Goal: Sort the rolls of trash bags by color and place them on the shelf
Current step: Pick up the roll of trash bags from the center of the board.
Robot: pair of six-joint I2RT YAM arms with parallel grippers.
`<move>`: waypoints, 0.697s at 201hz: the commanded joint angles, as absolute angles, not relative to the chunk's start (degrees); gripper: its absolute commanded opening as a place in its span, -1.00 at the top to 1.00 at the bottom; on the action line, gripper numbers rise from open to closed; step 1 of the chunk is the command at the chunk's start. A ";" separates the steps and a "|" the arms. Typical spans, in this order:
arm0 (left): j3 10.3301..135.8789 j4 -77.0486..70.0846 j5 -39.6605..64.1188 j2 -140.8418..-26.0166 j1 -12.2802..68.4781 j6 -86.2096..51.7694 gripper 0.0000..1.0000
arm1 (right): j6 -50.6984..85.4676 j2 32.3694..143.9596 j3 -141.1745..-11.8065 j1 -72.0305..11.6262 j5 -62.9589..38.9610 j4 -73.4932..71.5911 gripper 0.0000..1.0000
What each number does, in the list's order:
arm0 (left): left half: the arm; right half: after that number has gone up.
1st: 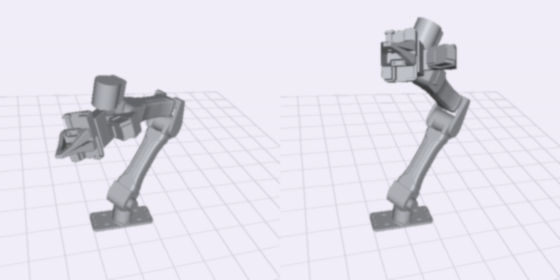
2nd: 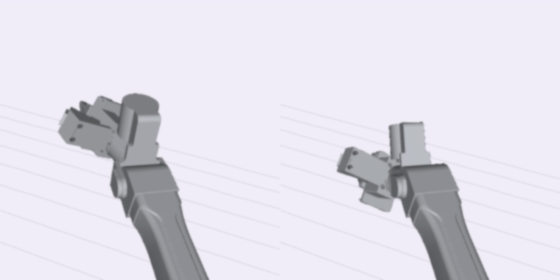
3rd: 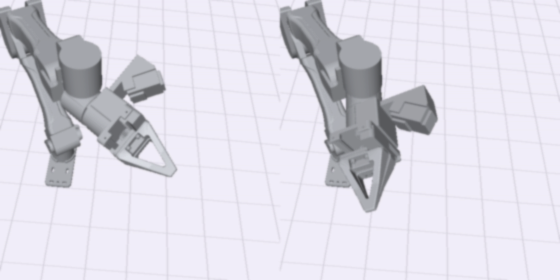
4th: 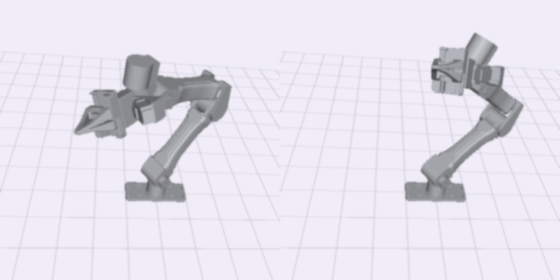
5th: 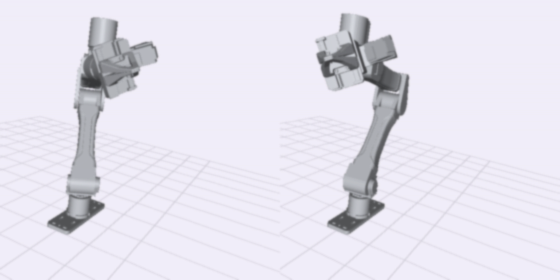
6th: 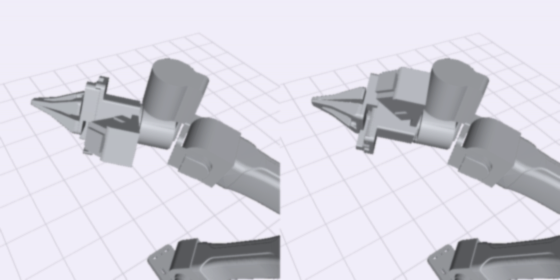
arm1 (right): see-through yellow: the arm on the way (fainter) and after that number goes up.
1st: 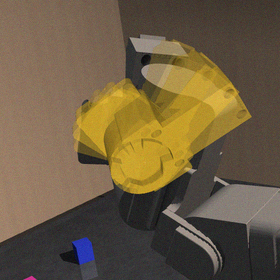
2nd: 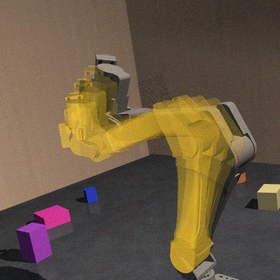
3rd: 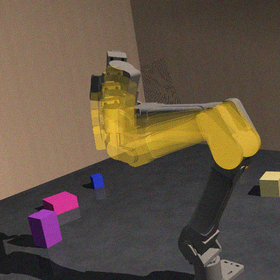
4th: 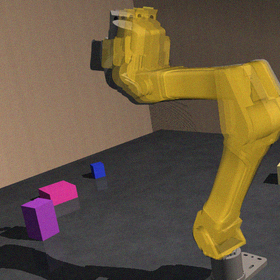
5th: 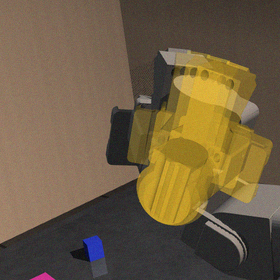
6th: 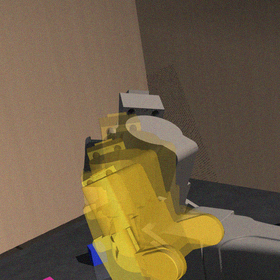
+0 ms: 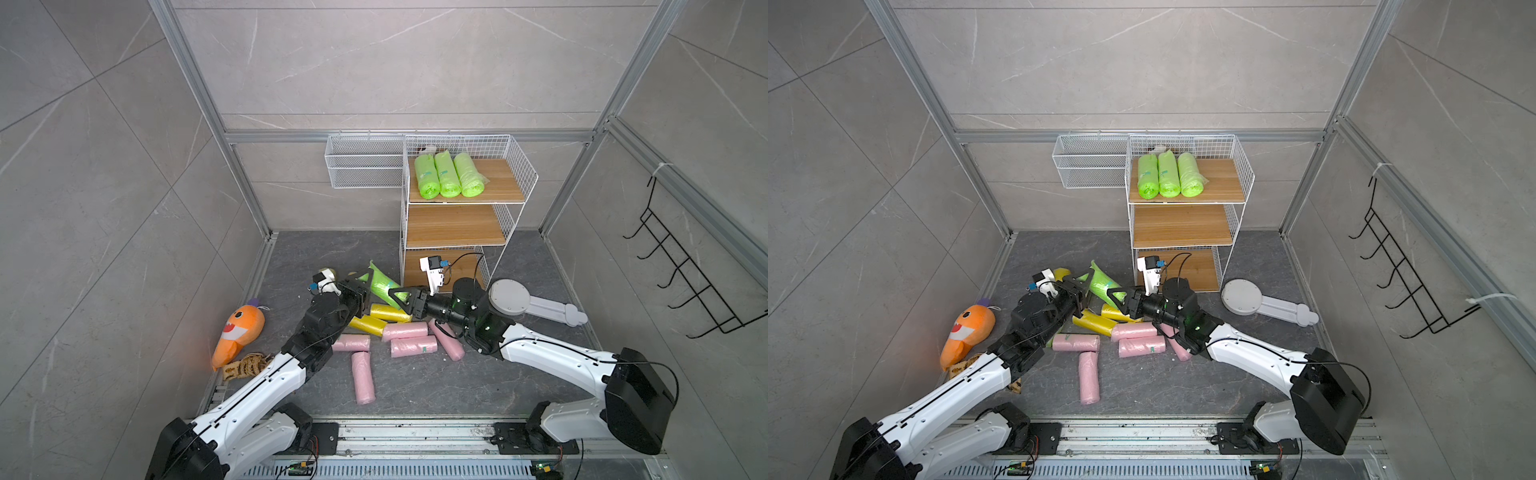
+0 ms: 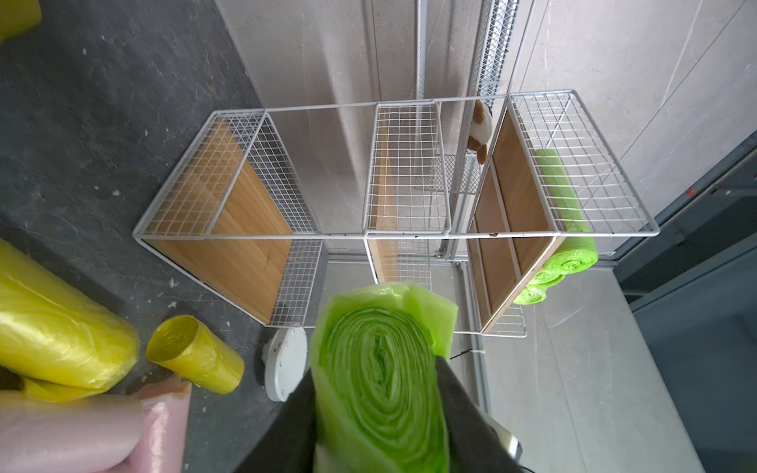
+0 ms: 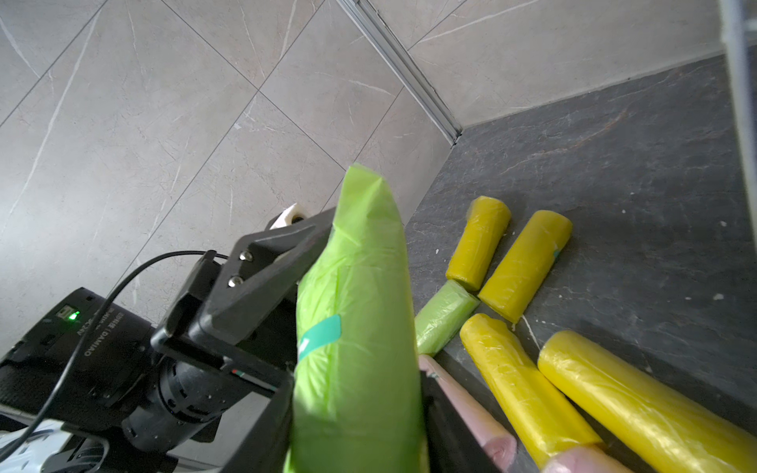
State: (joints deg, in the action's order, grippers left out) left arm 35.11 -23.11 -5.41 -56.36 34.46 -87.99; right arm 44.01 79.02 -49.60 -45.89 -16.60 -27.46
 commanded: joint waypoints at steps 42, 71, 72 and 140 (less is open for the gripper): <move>37.27 -21.75 -7.11 -55.51 34.42 -77.15 -0.69 | 40.44 71.73 -53.09 -43.04 -15.74 -15.70 0.42; 39.63 -13.72 -11.37 -53.59 34.32 -66.43 -0.76 | 35.04 66.76 -57.19 -40.48 -14.52 -4.79 0.42; 39.64 -13.45 -11.57 -53.52 34.34 -66.04 -0.76 | 34.83 66.56 -57.42 -40.41 -14.47 -4.37 0.42; 46.16 -4.79 -10.30 -52.76 34.33 -43.22 -0.75 | 15.32 63.39 -83.98 -38.06 -6.24 29.26 0.42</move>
State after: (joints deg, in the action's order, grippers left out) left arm 41.80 -7.20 -12.80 -52.77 34.46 -56.31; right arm 24.93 65.25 -75.40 -38.52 -11.99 16.25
